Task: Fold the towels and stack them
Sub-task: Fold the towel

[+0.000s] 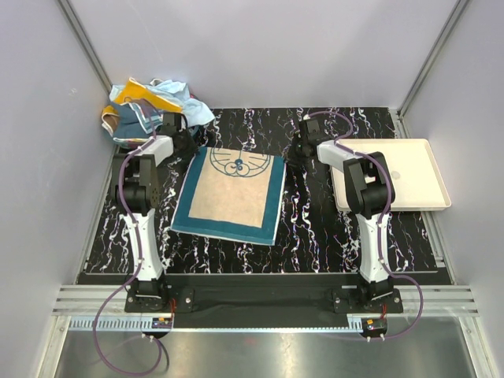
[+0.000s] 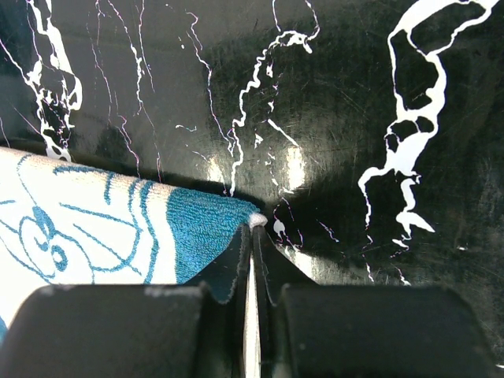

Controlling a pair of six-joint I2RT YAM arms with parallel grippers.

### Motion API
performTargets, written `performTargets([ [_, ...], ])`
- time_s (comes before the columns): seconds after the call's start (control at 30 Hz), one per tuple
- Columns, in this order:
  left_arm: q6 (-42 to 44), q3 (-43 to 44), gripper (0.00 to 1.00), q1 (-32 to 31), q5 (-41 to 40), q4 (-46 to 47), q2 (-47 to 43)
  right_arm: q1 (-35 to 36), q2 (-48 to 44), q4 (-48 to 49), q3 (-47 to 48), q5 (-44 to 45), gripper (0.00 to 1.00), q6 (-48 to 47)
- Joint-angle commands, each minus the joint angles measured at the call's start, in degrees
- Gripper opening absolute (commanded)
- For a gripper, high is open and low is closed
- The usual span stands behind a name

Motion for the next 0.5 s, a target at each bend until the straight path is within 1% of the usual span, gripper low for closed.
performTargets([
  [0.0,-2.3,-2.21,0.29,-0.44,-0.63,8.96,-4.43,-0.11,-0.93,-1.2,1.31,1.42,0.06,-1.62],
  [0.13,-4.84,-4.4,0.22,-0.61,-1.78,9.84,-5.49,-1.08,-0.94,-2.17,1.93,1.6,0.05,-1.98],
  [0.37,-7.57,-9.07,0.17,-2.46,-4.32,10.02,-5.93,-4.42,-1.2,-3.57,3.07,0.1,0.04,-2.59],
  [0.4,-8.01,-9.16,0.15,-2.64,-4.59,9.41,-5.76,-4.68,-1.11,-3.84,3.33,0.01,0.03,-2.59],
  [0.47,-8.98,-10.03,0.13,-3.07,-4.94,9.4,-5.49,-5.38,-0.94,-4.45,3.69,-0.16,0.03,-2.94],
])
